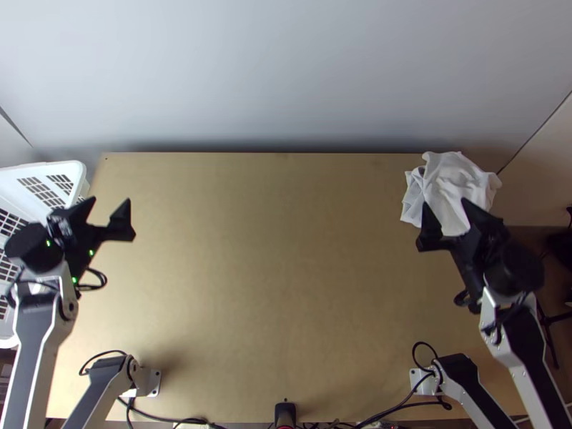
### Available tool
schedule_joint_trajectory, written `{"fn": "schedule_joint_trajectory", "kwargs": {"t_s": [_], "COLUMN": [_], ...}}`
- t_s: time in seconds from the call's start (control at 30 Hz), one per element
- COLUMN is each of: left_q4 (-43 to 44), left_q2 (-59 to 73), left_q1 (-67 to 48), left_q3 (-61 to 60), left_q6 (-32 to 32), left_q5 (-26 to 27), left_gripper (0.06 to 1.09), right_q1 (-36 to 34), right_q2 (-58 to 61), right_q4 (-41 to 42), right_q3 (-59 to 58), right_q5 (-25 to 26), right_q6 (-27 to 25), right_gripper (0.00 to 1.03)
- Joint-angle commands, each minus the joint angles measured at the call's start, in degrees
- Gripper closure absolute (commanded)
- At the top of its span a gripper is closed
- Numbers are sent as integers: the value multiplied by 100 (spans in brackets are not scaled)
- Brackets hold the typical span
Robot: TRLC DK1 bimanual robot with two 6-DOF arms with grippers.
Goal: Fold the t-shirt
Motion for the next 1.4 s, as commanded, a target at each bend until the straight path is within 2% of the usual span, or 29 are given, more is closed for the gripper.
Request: {"fn": "schedule_joint_trajectory", "kwargs": {"t_s": [0.0,0.13,0.23,0.33,0.43,0.67,0.8,0.9,0.97,1.37], "left_q4": [-192,-412,-438,-755,-1080,-1247,-1247,-1264,-1247,-1256], "left_q2": [1201,1948,2396,2853,3336,4154,4365,4505,4619,5639], "left_q1": [-83,-65,-101,-224,-276,-276,-136,251,585,2650], "left_q3": [1422,2213,2697,3356,3980,4736,4841,4929,4990,5289], "left_q6": [-130,-235,-297,-297,-279,-305,-305,-288,-270,-77], "left_q5": [-159,-396,-651,-730,-739,-915,-1020,-1020,-1020,-977], "left_gripper": [11,11,11,11,11,11,11,11,11,11], "right_q1": [-28,-230,-301,-380,-415,-371,-327,-327,-266,332], "right_q2": [1479,2393,3017,3623,4019,4502,4652,4731,4766,4608], "right_q4": [-102,-330,-559,-946,-1069,-1192,-1051,-1007,-1042,-1227], "right_q3": [1437,2404,3283,4144,4522,4742,4707,4636,4522,4091], "right_q5": [5,-3,-3,-3,-3,-3,32,49,41,49], "right_q6": [-296,-278,-41,153,117,21,276,627,662,451], "right_gripper": [5,5,5,5,5,5,5,5,5,5]}}
